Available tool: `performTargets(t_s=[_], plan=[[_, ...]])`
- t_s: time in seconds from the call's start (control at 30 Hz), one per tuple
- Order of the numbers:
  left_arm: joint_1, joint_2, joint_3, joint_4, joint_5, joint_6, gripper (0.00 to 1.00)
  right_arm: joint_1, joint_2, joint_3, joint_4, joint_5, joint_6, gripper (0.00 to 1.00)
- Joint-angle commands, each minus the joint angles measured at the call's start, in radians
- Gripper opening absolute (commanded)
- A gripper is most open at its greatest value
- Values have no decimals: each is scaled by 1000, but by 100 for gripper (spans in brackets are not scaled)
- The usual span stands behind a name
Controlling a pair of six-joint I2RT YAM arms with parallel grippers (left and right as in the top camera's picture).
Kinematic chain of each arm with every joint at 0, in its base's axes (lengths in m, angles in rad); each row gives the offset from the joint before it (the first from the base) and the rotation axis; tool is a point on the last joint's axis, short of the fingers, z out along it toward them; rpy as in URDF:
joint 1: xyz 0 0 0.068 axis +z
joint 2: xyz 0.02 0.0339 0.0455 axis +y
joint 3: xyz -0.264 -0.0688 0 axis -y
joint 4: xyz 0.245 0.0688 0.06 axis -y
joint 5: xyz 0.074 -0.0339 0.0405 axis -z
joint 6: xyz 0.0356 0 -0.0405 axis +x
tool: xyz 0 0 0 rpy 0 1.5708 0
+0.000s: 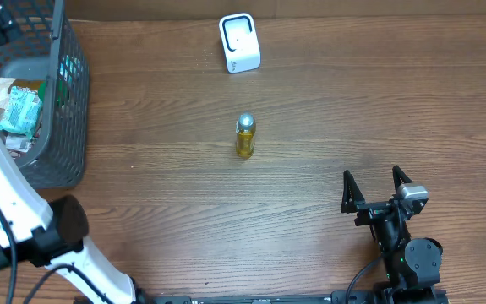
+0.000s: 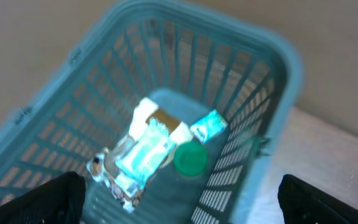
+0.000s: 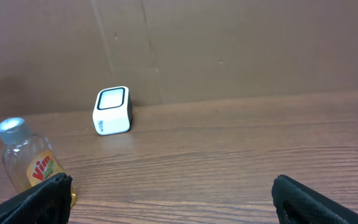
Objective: Scan the item barcode
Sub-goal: 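Reach into the basket and grasp the green-capped jar with the left gripper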
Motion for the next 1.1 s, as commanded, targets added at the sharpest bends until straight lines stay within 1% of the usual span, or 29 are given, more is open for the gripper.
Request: performTargets(t_s=[0.0,0.13,0.33,0.5,0.73,0.93,1.07], plan=[[38,73,6,-23,88,-15,100,6,-8,-11,6,5,-4,100],[53,166,6,-41,89,-15,99,6,-8,-11,6,5,-4,100],[55,317,6,-50,146,-13,100,6,-8,-11,6,5,-4,100],[55,422,6,-52,148,-64,100,6,-8,-11,6,5,-4,100],[53,499,5,-46,175,-83,100,6,-8,-11,6,5,-4,100],[54,548,5,-45,174,-88,100,6,-8,-11,6,5,-4,100],[54,586,5,-27,174,-111,100,6,-8,-11,6,5,-4,100]])
